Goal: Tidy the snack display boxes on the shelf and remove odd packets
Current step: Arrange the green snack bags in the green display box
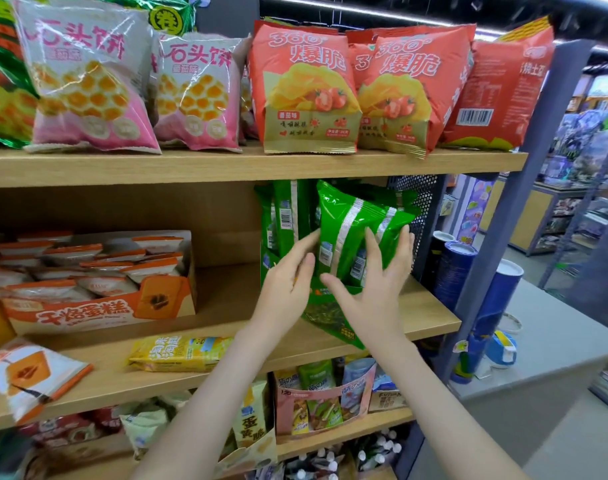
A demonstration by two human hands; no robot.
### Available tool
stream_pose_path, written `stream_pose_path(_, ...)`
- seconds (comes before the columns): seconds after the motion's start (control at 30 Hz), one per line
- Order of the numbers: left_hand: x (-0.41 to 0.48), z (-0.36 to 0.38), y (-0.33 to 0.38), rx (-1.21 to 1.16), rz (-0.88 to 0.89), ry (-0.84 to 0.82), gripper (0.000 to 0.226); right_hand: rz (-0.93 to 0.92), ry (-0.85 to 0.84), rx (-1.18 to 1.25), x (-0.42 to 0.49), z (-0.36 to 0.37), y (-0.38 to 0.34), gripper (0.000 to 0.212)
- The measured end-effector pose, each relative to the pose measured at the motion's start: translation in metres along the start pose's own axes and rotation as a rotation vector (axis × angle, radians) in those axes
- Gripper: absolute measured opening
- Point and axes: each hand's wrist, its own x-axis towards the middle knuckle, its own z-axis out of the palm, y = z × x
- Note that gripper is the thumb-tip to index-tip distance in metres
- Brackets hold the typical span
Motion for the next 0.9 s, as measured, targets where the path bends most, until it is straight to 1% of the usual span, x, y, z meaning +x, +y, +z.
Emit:
stream_pose_path(0.07, 0.001, -0.004, -0.006, 0.055, 0.040, -0.014, 0.053, 0.069, 0.008, 0.067, 0.004, 0.005, -0.005, 0.081)
stream_pose_path(0.13, 0.002, -0.006, -0.012, 0.167, 0.132, 0.049, 0.065, 0.097, 0.033, 0.074, 0.008, 0.007, -0.005, 0.072)
stream_pose_path(0.17, 0.003, -0.006, -0.014, 0.227, 0.148, 0.095, 0.067, 0.102, 0.047, 0.061, 0.010, 0.007, -0.005, 0.070)
stream_pose_path(0.23, 0.009, -0.006, -0.017, 0.324, 0.074, 0.201, 0.061, 0.112, 0.068, 0.035, 0.013, 0.005, -0.005, 0.066)
stream_pose_path(0.27, 0.014, -0.006, -0.020, 0.344, 0.004, 0.208, 0.063, 0.116, 0.073, 0.034, 0.014, 0.003, -0.005, 0.065)
stream_pose_path(0.33, 0.022, -0.005, -0.023, 0.355, -0.128, 0.106, 0.079, 0.130, 0.070, 0.073, 0.013, 0.001, -0.007, 0.064)
stream_pose_path(0.4, 0.029, -0.003, -0.027, 0.409, -0.165, 0.027, 0.091, 0.136, 0.060, 0.126, 0.012, 0.001, -0.008, 0.062)
stream_pose_path(0.5, 0.036, -0.004, -0.031, 0.420, -0.132, 0.066, 0.097, 0.129, 0.060, 0.169, 0.010, 0.002, -0.006, 0.062)
stream_pose_path(0.6, 0.042, -0.010, -0.037, 0.429, -0.163, 0.033, 0.101, 0.105, 0.063, 0.196, 0.010, 0.003, -0.004, 0.062)
stream_pose_path(0.67, 0.045, -0.016, -0.038, 0.511, -0.184, -0.040, 0.098, 0.086, 0.060, 0.215, 0.009, 0.004, -0.003, 0.061)
stream_pose_path(0.77, 0.046, -0.022, -0.038, 0.571, -0.202, -0.135, 0.084, 0.071, 0.061, 0.233, 0.008, 0.005, -0.003, 0.058)
stream_pose_path(0.8, 0.043, -0.023, -0.037, 0.556, -0.195, -0.126, 0.077, 0.063, 0.062, 0.228, 0.008, 0.006, -0.001, 0.057)
stream_pose_path(0.83, 0.038, -0.021, -0.034, 0.533, -0.175, -0.081, 0.069, 0.047, 0.061, 0.219, 0.008, 0.006, 0.000, 0.055)
stream_pose_path(0.9, 0.022, -0.014, -0.022, 0.463, -0.092, 0.079, 0.055, -0.012, 0.045, 0.180, 0.005, 0.007, 0.006, 0.053)
